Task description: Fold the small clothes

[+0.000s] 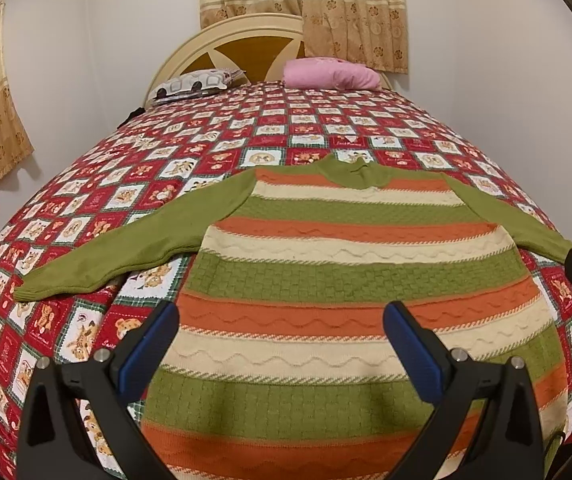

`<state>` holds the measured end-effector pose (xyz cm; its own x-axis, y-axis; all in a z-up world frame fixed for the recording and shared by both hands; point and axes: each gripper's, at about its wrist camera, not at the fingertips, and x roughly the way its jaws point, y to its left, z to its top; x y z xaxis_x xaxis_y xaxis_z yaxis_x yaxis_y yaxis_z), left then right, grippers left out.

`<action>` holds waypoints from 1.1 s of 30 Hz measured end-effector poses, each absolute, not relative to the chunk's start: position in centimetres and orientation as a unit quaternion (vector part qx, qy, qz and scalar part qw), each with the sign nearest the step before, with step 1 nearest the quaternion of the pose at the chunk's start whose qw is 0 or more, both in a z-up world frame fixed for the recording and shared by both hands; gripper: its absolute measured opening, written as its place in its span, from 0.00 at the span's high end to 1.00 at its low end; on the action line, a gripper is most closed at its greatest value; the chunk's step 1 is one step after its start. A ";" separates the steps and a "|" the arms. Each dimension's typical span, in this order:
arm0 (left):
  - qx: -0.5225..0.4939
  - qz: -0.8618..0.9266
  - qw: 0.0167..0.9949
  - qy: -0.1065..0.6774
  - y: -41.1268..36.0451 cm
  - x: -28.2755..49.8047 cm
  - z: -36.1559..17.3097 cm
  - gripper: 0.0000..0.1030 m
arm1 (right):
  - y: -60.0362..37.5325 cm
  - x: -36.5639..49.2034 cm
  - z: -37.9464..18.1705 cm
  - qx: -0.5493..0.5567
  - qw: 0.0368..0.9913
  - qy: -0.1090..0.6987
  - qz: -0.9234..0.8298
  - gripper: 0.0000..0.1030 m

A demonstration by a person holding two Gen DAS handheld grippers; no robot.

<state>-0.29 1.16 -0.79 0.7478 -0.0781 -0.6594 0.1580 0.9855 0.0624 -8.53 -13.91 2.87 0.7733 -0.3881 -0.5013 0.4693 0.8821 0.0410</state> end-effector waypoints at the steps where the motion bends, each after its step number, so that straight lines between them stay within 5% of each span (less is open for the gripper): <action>1: 0.055 -0.064 0.933 0.350 1.3 -0.2 -0.7 0.00 | -14.0 -8.4 2.8 0.081 0.938 0.249 -0.228 0.01; 33: 0.052 -0.064 0.932 0.352 0.8 -0.6 -1.0 0.00 | -13.9 -8.7 2.7 0.084 0.937 0.250 -0.230 0.01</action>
<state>-0.59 0.78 -0.99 0.7435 -0.0825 -0.6636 0.1560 0.9864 0.0521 -8.67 -13.86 2.71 0.7693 -0.3888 -0.5070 0.4727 0.8802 0.0421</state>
